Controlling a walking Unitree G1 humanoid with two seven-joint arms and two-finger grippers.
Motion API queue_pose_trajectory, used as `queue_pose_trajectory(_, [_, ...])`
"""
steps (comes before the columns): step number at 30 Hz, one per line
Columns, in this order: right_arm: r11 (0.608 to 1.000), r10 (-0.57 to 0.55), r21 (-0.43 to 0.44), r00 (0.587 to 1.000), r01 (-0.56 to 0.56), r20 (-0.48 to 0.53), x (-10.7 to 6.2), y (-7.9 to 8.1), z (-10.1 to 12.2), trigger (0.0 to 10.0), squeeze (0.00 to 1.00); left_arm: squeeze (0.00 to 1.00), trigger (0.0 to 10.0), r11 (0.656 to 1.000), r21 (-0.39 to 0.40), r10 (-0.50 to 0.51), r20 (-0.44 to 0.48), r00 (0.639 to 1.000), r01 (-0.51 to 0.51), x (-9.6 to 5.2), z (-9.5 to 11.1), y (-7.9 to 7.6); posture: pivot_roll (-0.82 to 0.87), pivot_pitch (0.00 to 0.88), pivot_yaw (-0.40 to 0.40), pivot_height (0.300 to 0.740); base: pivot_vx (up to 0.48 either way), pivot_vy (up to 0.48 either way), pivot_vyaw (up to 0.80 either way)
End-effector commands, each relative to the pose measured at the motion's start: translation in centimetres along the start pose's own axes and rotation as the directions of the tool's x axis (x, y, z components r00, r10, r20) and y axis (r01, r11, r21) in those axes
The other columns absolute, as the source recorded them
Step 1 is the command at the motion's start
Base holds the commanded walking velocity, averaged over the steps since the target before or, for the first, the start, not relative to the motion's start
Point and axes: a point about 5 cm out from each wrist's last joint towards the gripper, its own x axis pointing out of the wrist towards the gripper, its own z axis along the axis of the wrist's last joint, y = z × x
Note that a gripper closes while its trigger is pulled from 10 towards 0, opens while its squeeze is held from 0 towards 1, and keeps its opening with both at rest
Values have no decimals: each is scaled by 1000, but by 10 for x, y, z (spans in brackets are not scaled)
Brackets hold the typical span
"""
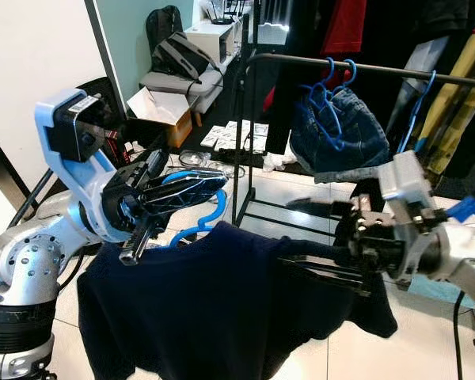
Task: Hang hanger
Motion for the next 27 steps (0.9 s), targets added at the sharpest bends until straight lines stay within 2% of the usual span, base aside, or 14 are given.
queue_pose_trajectory(1, [1000,2,2,1000,-2,7,-2,0,0,10000,1000,0,0,999,32,-28,-8,1000,28,2,7,-1,-83,0,31,740,0,0,0])
queue_pose_trajectory(2, [1000,-1,4,1000,1,-19,-10,1,0,10000,1000,0,0,998,55,-18,-21,1000,19,-2,12,1,-87,0,31,740,0,0,0])
queue_pose_trajectory(3, [1000,-1,4,1000,1,-19,-10,1,0,10000,1000,0,0,998,55,-18,-21,1000,19,-2,12,1,-87,0,31,740,0,0,0])
queue_pose_trajectory(4, [1000,6,20,999,-5,-39,-19,2,0,10000,796,0,0,997,77,-4,-32,999,7,-5,18,3,-87,0,31,740,0,0,0])
queue_pose_trajectory(5, [1000,6,20,999,-5,-39,-19,2,0,10000,796,0,0,997,77,-4,-32,999,7,-5,18,3,-87,0,31,740,0,0,0])
queue_pose_trajectory(6, [999,25,47,999,-23,-43,-27,5,0,10000,643,0,0,995,96,4,-43,999,0,-8,22,5,-87,0,32,740,0,0,0])
queue_pose_trajectory(7, [995,56,92,996,-49,-74,-42,11,-2,10000,0,0,0,993,115,6,-55,998,1,-11,28,5,-88,0,32,740,0,0,0])
queue_pose_trajectory(14, [989,64,139,992,-49,-106,-48,14,-12,10000,0,0,0,992,128,-3,-56,998,10,-10,33,5,-90,0,31,740,0,0,0])
queue_pose_trajectory(17, [982,79,182,990,-57,-119,-47,19,-21,10000,0,0,0,990,137,-7,-55,998,14,-10,34,6,-91,0,34,740,0,0,0])
queue_pose_trajectory(22, [979,48,203,990,-21,-132,-40,19,-33,10000,0,0,0,989,143,-15,-50,999,22,-12,36,6,-90,0,35,740,0,0,0])
queue_pose_trajectory(23, [979,39,204,990,-10,-138,-39,19,-36,4353,0,0,0,989,145,-18,-49,999,25,-12,36,6,-90,0,35,740,0,0,0])
queue_pose_trajectory(24, [981,21,195,987,10,-156,-38,18,-40,4353,0,0,0,989,146,-22,-48,999,28,-13,37,6,-90,0,35,740,0,0,0])
queue_pose_trajectory(25, [982,11,189,986,22,-168,-37,17,-42,0,0,0,0,989,146,-24,-49,999,31,-14,37,7,-88,0,36,740,0,0,0])
queue_pose_trajectory(27, [981,16,193,984,19,-180,-36,18,-45,0,0,0,0,988,148,-26,-49,998,33,-15,38,7,-89,0,36,740,0,0,0])
